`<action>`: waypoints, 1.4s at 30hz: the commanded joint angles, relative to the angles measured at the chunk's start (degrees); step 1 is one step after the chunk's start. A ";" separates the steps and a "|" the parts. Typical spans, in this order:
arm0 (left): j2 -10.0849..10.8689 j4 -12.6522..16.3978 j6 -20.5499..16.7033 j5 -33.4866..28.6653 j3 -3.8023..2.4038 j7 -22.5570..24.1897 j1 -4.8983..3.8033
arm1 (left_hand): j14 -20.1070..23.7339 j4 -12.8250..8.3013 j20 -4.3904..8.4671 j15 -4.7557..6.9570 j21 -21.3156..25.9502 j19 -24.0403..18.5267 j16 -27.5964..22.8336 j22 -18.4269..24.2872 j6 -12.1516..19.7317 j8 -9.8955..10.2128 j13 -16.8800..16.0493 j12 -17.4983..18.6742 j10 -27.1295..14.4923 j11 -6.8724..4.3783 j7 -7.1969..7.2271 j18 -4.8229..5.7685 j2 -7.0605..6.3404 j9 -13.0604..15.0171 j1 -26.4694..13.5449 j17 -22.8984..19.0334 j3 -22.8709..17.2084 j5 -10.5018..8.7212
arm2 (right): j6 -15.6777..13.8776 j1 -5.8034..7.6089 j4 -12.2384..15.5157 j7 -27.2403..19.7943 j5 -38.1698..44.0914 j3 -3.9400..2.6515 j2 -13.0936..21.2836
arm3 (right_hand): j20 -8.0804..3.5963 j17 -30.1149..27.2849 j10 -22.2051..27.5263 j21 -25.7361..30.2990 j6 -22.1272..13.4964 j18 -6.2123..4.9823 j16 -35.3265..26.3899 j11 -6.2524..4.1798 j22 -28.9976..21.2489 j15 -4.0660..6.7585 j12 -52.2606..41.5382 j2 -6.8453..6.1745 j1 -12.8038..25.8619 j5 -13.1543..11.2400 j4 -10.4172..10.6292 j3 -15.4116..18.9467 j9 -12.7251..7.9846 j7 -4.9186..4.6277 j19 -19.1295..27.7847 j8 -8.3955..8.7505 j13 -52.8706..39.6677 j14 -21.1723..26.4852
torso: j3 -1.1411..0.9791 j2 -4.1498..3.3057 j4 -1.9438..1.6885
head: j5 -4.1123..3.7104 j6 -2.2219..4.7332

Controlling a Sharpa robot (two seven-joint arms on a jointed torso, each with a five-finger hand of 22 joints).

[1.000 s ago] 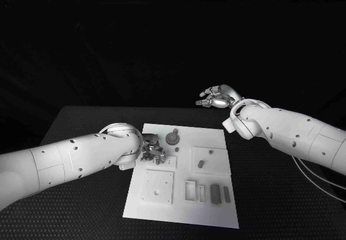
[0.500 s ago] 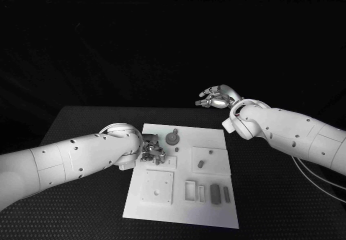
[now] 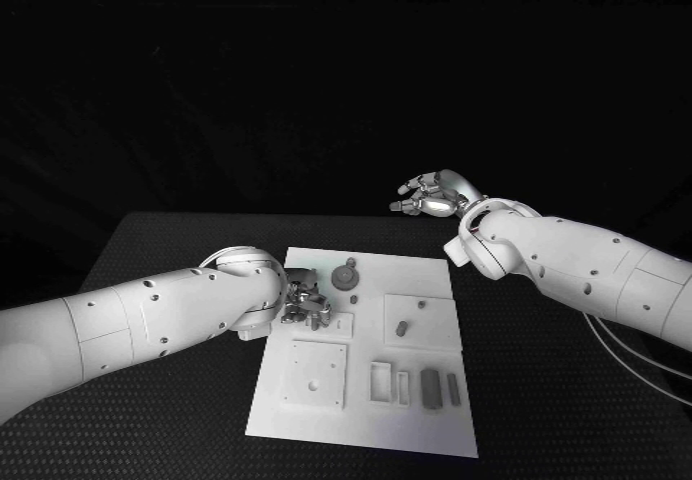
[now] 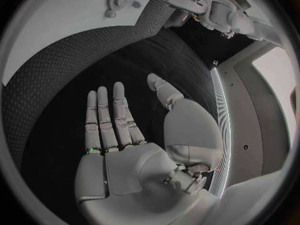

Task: Assemble the parts on the task board

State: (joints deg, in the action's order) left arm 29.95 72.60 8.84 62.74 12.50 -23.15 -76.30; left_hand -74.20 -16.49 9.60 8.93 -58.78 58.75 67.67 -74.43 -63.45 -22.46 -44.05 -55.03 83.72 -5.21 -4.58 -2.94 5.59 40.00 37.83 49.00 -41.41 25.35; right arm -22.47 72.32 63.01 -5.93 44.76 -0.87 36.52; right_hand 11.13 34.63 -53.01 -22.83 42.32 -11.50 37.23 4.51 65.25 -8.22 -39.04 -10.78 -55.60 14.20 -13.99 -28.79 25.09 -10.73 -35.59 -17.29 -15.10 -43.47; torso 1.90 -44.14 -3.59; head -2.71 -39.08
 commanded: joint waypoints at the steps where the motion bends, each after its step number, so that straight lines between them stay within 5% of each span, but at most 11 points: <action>1: -0.24 0.00 0.92 0.62 0.06 -0.18 0.19 | -0.85 -0.03 5.58 2.28 0.27 -0.26 0.17 -0.02 -6.33 -0.39 0.11 -0.26 -2.06 -2.12 5.52 -0.42 0.98 0.02 0.17 -0.12 -1.90 -0.16 | 0.83 0.01 0.12 -0.59 -0.05 -0.03 -0.06 | 0.11 -0.08 10.45 0.31 0.84 0.14 -0.38 5.46 0.08 -0.22 0.07 0.33 -0.01 0.36 0.08 0.43 -0.09 -1.42 0.39 -0.32 0.11 0.17 | 0.01 0.00 0.02 | -0.05 -0.01; 24: -0.88 -0.02 3.76 0.62 0.08 -0.40 0.25 | -0.70 0.36 5.55 2.25 0.37 -0.18 0.79 -0.11 -6.53 -0.57 0.60 -0.73 -2.00 -2.10 5.52 -0.37 0.21 -0.08 -0.14 -0.91 -1.51 -0.82 | 1.28 0.01 0.02 -0.45 -0.05 -0.03 -0.22 | 0.27 -0.74 10.39 0.79 0.85 0.08 -0.14 5.51 0.45 -0.43 -0.22 0.40 -0.12 1.95 0.21 0.60 -0.45 -1.44 0.54 -0.45 1.38 0.45 | -0.04 0.01 0.01 | -0.07 -0.34; 27: -0.90 -0.05 3.85 0.62 0.08 -0.33 0.25 | -0.63 1.04 5.54 2.15 0.50 -0.12 1.23 -0.11 -7.16 -0.93 0.91 -1.04 -2.00 -2.25 5.70 -0.34 -0.19 -0.13 -0.45 -1.38 -1.00 -2.19 | 1.27 0.01 0.03 -0.45 -0.05 -0.03 -0.22 | 0.29 -0.82 10.38 0.85 0.85 0.07 -0.11 5.51 0.51 -0.46 -0.27 0.42 -0.10 2.18 0.24 0.64 -0.50 -1.44 0.56 -0.46 1.55 0.49 | -0.04 0.02 0.01 | -0.04 -0.38; 28: -0.90 -0.05 3.87 0.62 0.08 -0.31 0.25 | -0.54 1.87 5.55 2.11 0.61 -0.08 1.54 -0.12 -7.35 -1.11 1.17 -1.25 -2.08 -2.34 5.79 -0.35 -0.26 -0.15 -0.67 -1.78 -0.64 -6.08 | 1.30 0.01 0.01 -0.43 -0.05 -0.03 -0.21 | 0.30 -0.86 10.38 0.87 0.86 0.07 -0.09 5.51 0.54 -0.47 -0.29 0.43 -0.11 2.28 0.24 0.66 -0.52 -1.44 0.57 -0.47 1.62 0.51 | -0.02 0.01 0.01 | -0.03 -0.40; 29: -0.90 -0.05 3.82 0.62 0.08 -0.29 0.25 | -0.49 2.00 5.56 2.11 0.65 -0.10 1.62 -0.13 -7.34 -1.13 1.25 -1.32 -2.10 -2.35 5.80 -0.37 -0.34 -0.17 -0.62 -1.92 -0.69 -6.51 | 1.32 0.01 0.01 -0.42 -0.05 -0.03 -0.22 | 0.31 -0.89 10.38 0.89 0.86 0.06 -0.07 5.51 0.57 -0.48 -0.31 0.45 -0.11 2.38 0.26 0.67 -0.54 -1.45 0.57 -0.48 1.68 0.53 | -0.03 0.00 0.02 | -0.02 -0.40; 42: -1.05 -0.36 3.71 0.61 0.08 -0.13 0.25 | -0.18 3.72 5.49 2.04 0.89 -0.27 2.45 -0.35 -7.44 -1.45 1.96 -1.90 -2.34 -2.38 5.85 -0.27 0.74 -0.33 -2.00 -3.00 -0.38 -8.39 | 1.40 0.01 -0.03 -0.38 -0.05 -0.03 -0.25 | 0.36 -1.11 10.38 1.07 0.88 0.03 0.11 5.52 0.78 -0.55 -0.48 0.50 -0.14 3.17 0.31 0.76 -0.70 -1.46 0.62 -0.54 2.18 0.62 | -0.03 0.01 0.02 | 0.04 -0.36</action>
State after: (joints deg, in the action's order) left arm 29.22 72.20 11.00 63.39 12.38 -23.50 -76.37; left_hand -74.22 -13.18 9.60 8.95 -58.11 58.75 69.88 -74.68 -63.99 -23.59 -42.14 -56.75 83.73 -5.21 -4.15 -2.92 6.11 39.76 36.22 46.04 -41.70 17.23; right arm -21.85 72.31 62.95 -5.88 44.74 -0.87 36.32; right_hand 11.33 33.57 -53.00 -21.95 42.34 -11.50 37.23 4.52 65.99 -8.55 -39.26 -10.78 -55.60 17.21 -13.67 -28.46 24.48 -10.71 -35.39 -17.53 -13.00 -43.14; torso 1.86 -44.14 -3.57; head -2.70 -39.49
